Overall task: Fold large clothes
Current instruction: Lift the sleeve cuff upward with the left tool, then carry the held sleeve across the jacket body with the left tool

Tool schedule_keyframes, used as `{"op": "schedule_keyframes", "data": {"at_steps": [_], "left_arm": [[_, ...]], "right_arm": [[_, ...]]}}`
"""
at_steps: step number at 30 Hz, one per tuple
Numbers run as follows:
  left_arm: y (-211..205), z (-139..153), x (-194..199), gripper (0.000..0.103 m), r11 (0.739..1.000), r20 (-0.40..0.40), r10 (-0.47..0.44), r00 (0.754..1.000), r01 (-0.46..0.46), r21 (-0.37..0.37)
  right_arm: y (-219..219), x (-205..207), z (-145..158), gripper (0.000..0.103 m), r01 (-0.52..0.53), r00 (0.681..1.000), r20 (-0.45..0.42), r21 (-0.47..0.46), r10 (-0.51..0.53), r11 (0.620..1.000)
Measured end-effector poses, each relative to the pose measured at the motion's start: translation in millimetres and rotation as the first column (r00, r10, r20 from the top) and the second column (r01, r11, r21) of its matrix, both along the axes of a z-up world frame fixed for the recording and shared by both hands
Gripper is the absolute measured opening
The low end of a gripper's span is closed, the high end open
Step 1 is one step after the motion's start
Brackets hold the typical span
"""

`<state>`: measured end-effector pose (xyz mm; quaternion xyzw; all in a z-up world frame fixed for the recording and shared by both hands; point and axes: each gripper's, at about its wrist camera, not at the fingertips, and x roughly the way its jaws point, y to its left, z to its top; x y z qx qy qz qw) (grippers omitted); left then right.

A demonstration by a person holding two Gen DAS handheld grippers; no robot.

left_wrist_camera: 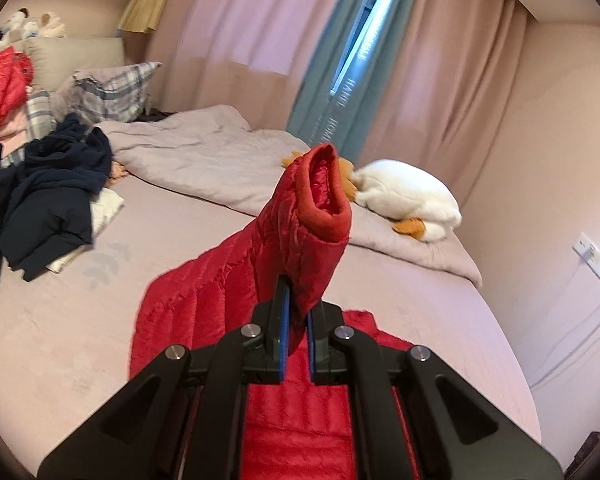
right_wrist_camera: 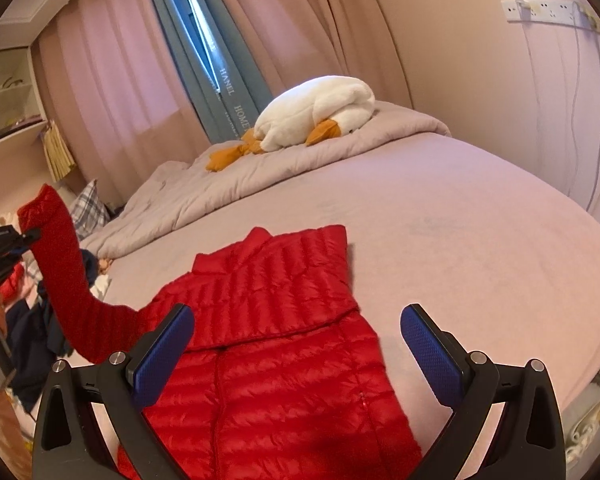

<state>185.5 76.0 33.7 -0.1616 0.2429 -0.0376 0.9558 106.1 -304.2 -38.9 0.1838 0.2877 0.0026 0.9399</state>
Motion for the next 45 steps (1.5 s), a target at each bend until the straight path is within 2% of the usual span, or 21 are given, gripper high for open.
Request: {"op": "schedule_keyframes", "data": {"at_steps": [6, 16, 23, 28, 32, 45], "left_arm": [[-35, -17, 3, 0.006, 0.997, -0.040, -0.071, 0.997, 0.072, 0.015], [-70, -52, 12, 0.006, 0.987, -0.123, -0.153, 0.981, 0.157, 0.029], [-94, -79, 18, 0.006, 0.977, -0.194, -0.204, 0.960, 0.213, 0.024], [-110, -100, 24, 0.007, 0.969, -0.243, -0.223, 0.944, 0.242, 0.052], [-119, -117, 28, 0.007, 0.961, -0.289, -0.247, 0.925, 0.271, 0.047], [-147, -155, 32, 0.007, 0.946, -0.376, -0.270, 0.886, 0.317, 0.066]], "right_arm": [[-4, -1, -3, 0.102, 0.001, 1.000, -0.009, 0.021, -0.001, 1.000], [-7, -1, -4, 0.102, 0.008, 1.000, -0.016, 0.020, -0.008, 1.000], [-11, -2, -7, 0.102, 0.021, 0.999, -0.027, 0.021, -0.021, 1.000], [-14, -3, -8, 0.102, 0.032, 0.999, -0.035, 0.011, -0.031, 0.999], [-18, -4, -8, 0.102, 0.051, 0.998, -0.041, -0.007, -0.052, 0.999], [-26, -7, -13, 0.102, 0.065, 0.996, -0.058, 0.006, -0.064, 0.998]]}}
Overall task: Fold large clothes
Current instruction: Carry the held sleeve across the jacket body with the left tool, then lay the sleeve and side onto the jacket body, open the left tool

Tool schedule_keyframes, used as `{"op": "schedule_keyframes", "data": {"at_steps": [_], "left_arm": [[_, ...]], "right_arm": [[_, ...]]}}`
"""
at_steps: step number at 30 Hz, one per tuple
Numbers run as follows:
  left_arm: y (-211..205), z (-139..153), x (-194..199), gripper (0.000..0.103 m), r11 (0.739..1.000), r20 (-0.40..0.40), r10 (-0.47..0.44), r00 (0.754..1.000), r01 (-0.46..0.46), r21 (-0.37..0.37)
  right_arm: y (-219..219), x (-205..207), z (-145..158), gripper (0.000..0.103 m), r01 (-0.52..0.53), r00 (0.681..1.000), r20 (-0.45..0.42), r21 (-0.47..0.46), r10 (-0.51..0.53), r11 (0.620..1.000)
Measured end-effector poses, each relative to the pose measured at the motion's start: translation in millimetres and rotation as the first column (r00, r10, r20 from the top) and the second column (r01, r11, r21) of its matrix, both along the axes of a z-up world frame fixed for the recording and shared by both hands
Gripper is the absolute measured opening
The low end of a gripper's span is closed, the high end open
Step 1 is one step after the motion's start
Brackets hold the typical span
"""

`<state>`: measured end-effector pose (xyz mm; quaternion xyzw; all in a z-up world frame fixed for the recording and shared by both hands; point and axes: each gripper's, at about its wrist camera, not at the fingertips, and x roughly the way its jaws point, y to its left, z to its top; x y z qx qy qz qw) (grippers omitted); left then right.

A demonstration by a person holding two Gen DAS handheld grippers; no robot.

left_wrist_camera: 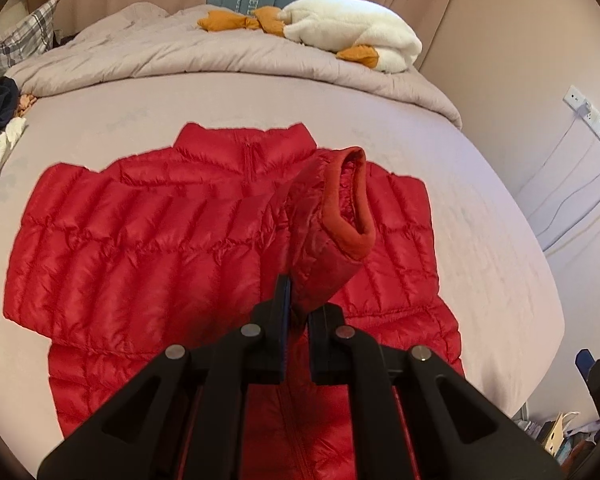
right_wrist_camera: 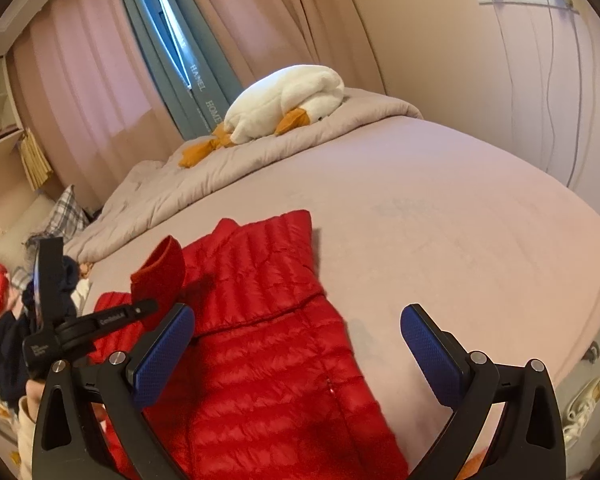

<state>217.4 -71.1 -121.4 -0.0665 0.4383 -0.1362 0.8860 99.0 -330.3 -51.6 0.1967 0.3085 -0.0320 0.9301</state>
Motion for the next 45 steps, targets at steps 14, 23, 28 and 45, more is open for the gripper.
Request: {"op": "schedule_keyframes", "data": {"at_steps": [14, 23, 28, 45], "left_arm": [[27, 14, -22, 0.054, 0.997, -0.002, 0.038, 0.999, -0.038, -0.070], [70, 35, -47, 0.091, 0.988, 0.056, 0.154, 0.987, -0.152, -0.034], [106, 32, -64, 0.102, 0.977, 0.055, 0.212, 0.976, -0.211, -0.026], [199, 2, -98, 0.102, 0.889, -0.053, 0.444, 0.895, -0.447, -0.103]], "right_arm": [[5, 0, -3, 0.102, -0.024, 1.000, -0.016, -0.005, 0.024, 1.000], [14, 3, -4, 0.102, -0.056, 0.998, -0.020, -0.007, 0.056, 0.998], [23, 6, -3, 0.102, -0.078, 0.997, -0.019, -0.014, 0.078, 0.997], [78, 22, 4, 0.102, -0.216, 0.976, -0.029, -0.049, 0.215, 0.975]]}}
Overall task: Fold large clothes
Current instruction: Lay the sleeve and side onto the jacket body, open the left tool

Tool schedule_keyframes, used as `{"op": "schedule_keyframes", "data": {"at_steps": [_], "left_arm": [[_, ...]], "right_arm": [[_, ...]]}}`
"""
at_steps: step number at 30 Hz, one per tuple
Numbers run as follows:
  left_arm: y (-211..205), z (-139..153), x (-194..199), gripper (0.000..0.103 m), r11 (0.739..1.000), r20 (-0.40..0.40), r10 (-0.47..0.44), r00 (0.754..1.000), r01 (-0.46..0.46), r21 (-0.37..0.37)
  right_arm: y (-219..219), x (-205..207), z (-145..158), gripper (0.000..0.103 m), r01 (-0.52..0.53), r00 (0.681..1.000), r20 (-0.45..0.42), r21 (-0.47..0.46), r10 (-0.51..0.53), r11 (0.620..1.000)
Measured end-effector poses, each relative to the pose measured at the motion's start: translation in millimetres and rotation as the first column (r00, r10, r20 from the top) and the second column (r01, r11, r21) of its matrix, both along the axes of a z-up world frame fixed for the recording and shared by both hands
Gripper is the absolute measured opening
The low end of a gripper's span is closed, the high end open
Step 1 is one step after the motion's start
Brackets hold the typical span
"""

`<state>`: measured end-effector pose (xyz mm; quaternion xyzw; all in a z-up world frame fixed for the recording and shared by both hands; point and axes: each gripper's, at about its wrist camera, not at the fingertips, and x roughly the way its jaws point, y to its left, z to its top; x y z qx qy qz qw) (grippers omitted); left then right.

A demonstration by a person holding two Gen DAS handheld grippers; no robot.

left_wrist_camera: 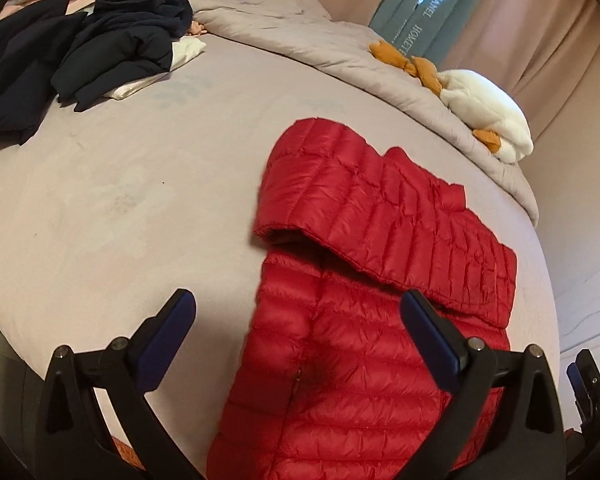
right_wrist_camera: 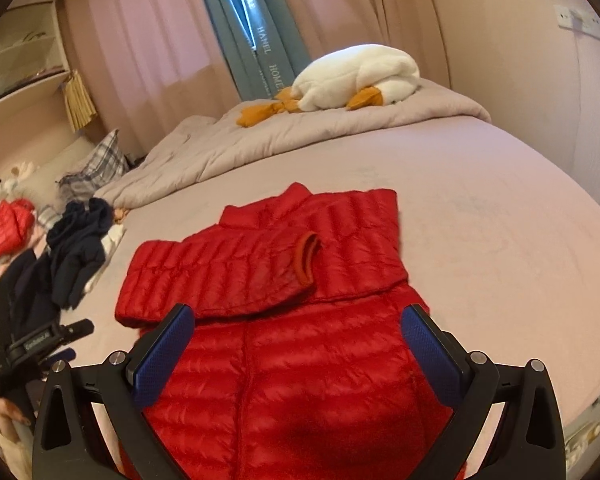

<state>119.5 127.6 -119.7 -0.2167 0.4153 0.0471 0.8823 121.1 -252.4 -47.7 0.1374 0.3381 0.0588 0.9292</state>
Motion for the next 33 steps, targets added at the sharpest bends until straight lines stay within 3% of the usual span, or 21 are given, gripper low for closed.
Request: {"op": "schedule_keyframes", "data": {"at_steps": [8, 17, 33], "left_arm": [[11, 0, -9, 0.102, 0.998, 0.029, 0.006, 1.000, -0.004, -0.063], [23, 2, -18, 0.102, 0.999, 0.054, -0.009, 0.999, 0.012, -0.041], [42, 4, -22, 0.102, 0.998, 0.050, 0.034, 0.998, -0.031, -0.060]], "right_arm": [[24, 15, 7, 0.102, -0.017, 1.000, -0.025, -0.006, 0.016, 1.000], [66, 22, 19, 0.102, -0.076, 0.997, -0.008, -0.086, 0.075, 0.993], [107, 22, 47, 0.102, -0.223, 0.971, 0.062, -0.101, 0.230, 0.970]]}}
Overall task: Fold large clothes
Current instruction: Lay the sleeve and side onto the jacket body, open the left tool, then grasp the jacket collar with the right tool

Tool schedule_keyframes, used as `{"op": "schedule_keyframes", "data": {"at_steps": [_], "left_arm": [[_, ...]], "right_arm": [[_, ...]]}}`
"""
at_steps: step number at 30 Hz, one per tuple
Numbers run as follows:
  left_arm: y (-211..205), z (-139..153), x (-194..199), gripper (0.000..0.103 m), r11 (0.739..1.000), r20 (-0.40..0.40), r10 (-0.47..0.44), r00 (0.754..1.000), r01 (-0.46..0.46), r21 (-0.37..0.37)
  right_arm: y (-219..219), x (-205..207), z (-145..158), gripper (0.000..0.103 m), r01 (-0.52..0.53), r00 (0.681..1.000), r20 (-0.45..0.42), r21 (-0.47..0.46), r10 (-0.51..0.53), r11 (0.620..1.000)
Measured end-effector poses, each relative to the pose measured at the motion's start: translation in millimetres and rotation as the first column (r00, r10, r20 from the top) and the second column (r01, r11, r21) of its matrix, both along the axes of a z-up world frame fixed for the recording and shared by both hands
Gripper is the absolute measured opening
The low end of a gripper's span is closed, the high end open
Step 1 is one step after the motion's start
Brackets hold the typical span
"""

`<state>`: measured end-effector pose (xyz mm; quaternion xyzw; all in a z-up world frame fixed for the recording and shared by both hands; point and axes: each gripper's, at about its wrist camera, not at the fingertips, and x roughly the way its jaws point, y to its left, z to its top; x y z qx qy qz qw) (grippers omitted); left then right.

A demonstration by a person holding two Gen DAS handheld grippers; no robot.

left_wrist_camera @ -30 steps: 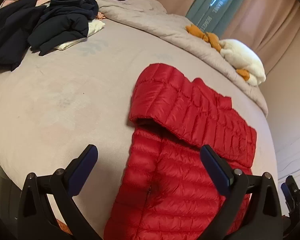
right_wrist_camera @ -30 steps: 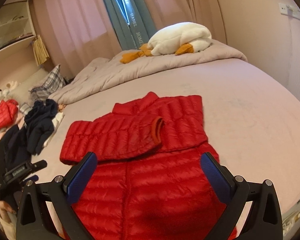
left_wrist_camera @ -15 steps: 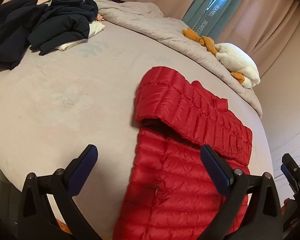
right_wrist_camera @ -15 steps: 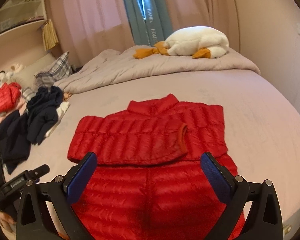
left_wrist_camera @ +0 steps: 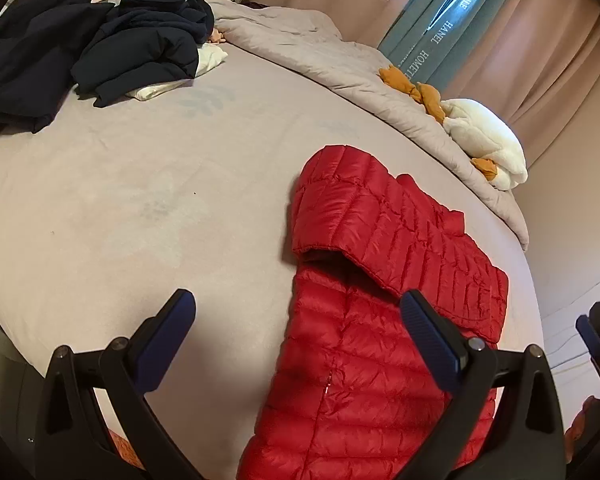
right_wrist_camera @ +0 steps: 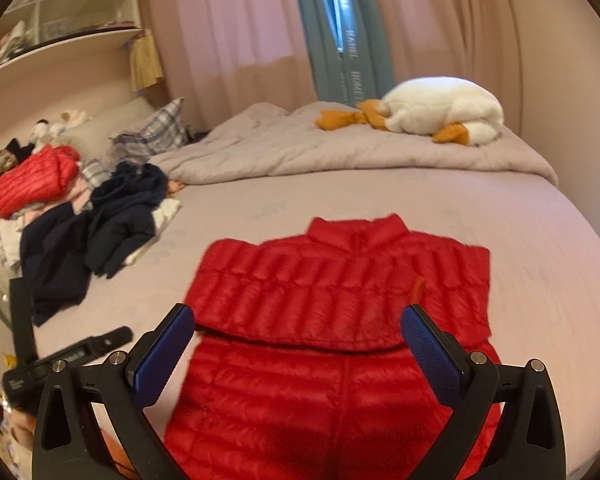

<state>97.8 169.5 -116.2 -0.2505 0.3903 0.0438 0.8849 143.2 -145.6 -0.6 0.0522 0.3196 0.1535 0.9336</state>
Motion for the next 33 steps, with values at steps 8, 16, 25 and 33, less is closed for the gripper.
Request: {"op": "schedule_keyframes", "data": {"at_steps": [8, 16, 25, 33], "left_arm": [[-6, 1, -2, 0.102, 1.000, -0.006, -0.014, 1.000, 0.014, 0.017], [-13, -1, 0, 0.102, 0.999, -0.030, -0.028, 0.999, 0.028, 0.020], [-27, -6, 1, 0.102, 0.997, -0.055, -0.066, 0.996, 0.068, 0.045], [-33, -11, 5, 0.102, 0.995, -0.077, -0.086, 0.993, 0.090, 0.044]], "right_arm": [[21, 3, 12, 0.102, -0.126, 0.992, 0.015, 0.061, 0.125, 0.990], [18, 25, -6, 0.102, -0.055, 0.998, -0.029, 0.024, 0.056, 0.998], [-22, 60, -44, 0.102, 0.132, 0.979, -0.150, -0.055, -0.139, 0.990], [-47, 99, -79, 0.082, 0.176, 0.943, -0.270, -0.092, -0.194, 0.980]]}}
